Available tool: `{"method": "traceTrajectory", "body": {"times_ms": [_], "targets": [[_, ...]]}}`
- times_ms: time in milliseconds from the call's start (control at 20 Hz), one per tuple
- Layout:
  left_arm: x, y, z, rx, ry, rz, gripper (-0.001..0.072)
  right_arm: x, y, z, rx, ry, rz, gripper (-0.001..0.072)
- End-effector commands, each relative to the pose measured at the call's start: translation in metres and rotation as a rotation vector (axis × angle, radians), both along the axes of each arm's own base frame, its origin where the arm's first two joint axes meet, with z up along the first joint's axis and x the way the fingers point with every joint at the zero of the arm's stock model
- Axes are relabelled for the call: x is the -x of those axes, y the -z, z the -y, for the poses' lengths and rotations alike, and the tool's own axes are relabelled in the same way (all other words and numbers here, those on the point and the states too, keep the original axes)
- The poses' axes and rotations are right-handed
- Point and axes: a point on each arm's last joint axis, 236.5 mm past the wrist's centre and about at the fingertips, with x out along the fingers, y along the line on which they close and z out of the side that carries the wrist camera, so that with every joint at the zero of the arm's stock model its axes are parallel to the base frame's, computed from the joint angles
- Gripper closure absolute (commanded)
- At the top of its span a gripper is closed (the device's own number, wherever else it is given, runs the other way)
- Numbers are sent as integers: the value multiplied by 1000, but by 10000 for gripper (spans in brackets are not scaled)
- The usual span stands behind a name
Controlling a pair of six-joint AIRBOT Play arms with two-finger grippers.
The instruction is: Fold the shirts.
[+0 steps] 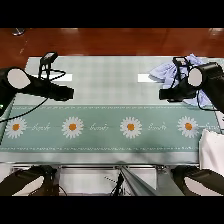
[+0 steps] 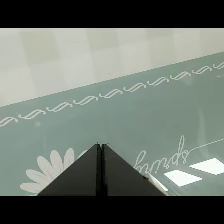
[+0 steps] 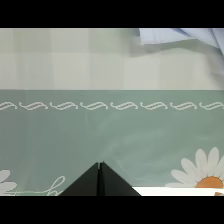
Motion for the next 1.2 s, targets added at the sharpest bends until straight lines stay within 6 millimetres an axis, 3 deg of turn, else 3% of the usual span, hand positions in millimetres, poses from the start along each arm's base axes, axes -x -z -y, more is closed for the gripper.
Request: {"method": "traceTrajectory", "body": {"times_ms": [0, 550, 750, 900, 950, 1000, 1050, 1100, 1150], "targets": [[0, 0, 0, -1, 1, -1, 686, 0, 0, 0, 0, -1, 0, 682], [0, 0, 0, -1, 1, -1, 686, -1, 0, 0, -1, -2, 3, 682], [-4, 1, 0, 1, -4, 10, 686, -47, -17, -11, -43, -23, 210, 682], [-39, -8, 2, 26, -50, 141, 685, -63, -26, -15, -53, -34, 289, 680], [-50, -10, 2, 32, -65, 180, 683, -74, -31, -6, -6, -51, 339, 664], [-64, -12, 2, 39, -84, 227, 580, -87, -40, 8, 68, -66, 400, 445], [-77, -12, 1, 44, -102, 268, 207, -103, -50, 23, 147, -68, 475, 113], [-87, -12, 0, 43, -114, 302, 12, -117, -59, 39, 196, -36, 538, 82], [-96, -11, -3, 43, -128, 328, 5, -128, -64, 61, 228, 41, 591, 82]]}}
